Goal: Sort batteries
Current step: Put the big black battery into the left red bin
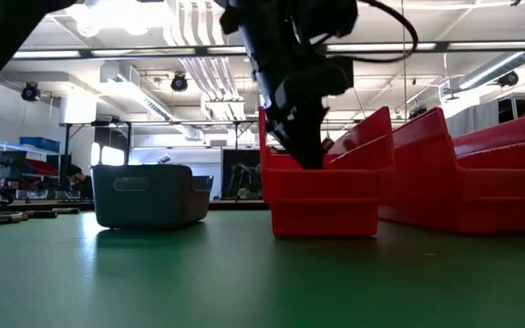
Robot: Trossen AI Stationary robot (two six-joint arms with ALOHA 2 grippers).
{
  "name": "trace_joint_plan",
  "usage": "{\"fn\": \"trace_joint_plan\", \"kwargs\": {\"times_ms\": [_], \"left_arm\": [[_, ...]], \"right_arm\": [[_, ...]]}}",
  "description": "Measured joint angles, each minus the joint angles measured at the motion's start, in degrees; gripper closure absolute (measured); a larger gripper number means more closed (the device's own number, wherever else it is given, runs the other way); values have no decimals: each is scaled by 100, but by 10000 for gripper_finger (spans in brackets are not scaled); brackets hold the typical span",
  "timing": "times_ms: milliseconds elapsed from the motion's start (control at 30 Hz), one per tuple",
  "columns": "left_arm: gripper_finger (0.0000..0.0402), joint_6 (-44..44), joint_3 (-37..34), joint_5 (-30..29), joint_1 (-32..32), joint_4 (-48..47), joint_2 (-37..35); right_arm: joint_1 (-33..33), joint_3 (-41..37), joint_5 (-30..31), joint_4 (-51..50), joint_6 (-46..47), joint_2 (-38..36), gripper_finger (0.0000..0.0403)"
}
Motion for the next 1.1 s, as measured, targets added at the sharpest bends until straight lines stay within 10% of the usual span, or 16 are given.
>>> {"fn": "trace_joint_plan", "kwargs": {"times_ms": [1100], "left_arm": [[371,860,351,110,-5,-355,598]], "right_arm": [[72,-214,152,122,129,0,201]]}}
